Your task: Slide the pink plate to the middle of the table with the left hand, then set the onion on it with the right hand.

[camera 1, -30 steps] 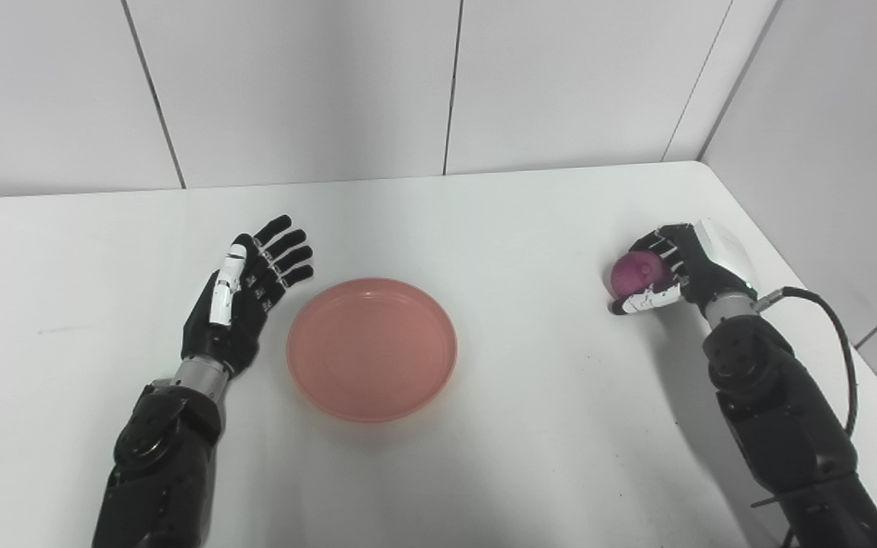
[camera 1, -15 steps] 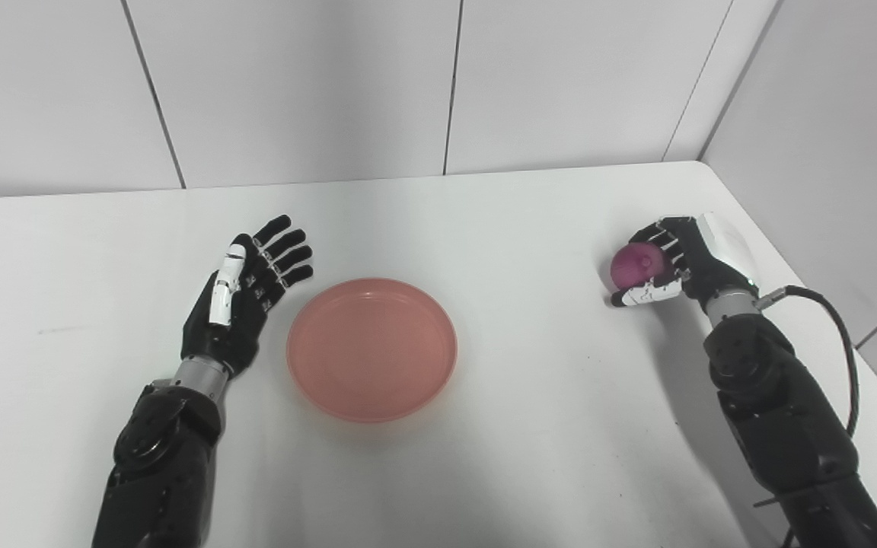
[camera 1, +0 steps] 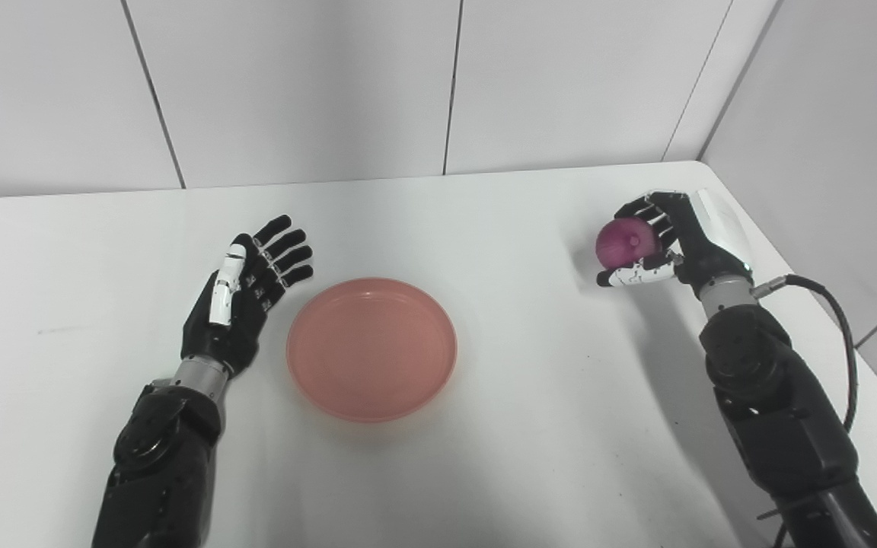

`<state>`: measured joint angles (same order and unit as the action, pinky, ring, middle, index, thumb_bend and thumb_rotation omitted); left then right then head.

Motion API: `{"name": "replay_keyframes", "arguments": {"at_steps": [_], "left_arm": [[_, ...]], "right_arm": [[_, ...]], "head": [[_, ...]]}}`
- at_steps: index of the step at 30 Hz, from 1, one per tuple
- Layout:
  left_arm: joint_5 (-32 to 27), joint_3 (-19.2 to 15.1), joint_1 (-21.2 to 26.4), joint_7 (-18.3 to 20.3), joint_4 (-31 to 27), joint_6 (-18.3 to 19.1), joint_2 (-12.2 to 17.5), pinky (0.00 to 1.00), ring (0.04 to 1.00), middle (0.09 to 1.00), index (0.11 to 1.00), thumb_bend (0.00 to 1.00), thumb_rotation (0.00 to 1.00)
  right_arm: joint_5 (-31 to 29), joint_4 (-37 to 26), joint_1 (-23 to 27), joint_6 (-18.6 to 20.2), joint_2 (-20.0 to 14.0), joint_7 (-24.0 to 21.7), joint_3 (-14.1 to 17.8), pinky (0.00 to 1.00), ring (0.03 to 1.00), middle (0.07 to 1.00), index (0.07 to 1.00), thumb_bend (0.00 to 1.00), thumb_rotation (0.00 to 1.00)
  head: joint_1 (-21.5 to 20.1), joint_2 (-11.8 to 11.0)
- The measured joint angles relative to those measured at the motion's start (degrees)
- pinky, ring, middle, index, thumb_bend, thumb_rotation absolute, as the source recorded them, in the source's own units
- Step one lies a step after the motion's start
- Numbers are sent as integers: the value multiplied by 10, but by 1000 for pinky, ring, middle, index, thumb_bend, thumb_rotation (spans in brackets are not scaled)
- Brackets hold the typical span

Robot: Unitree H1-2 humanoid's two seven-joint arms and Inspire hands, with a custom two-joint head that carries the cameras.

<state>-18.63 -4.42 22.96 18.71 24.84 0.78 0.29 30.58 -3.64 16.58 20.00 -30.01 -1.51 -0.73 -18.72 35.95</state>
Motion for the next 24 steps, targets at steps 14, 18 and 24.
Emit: {"name": "replay_keyframes", "arguments": {"at_steps": [14,18,24], "left_arm": [[1,1,0,-4,-2,1,-4,778,808,811,794,389,974],[1,1,-6,-10,-12,3,-7,779,807,812,796,390,983],[2,2,-8,-18,-17,5,-10,775,805,812,795,381,999]], "right_arm": [[21,-32,11,0,20,-18,-31,428,477,534,487,515,127],[25,-36,11,0,25,-18,-38,434,484,538,487,515,127],[33,-56,20,0,37,-34,-58,451,496,548,487,516,127]], "head": [[11,-1],[13,0],[21,-1]]}}
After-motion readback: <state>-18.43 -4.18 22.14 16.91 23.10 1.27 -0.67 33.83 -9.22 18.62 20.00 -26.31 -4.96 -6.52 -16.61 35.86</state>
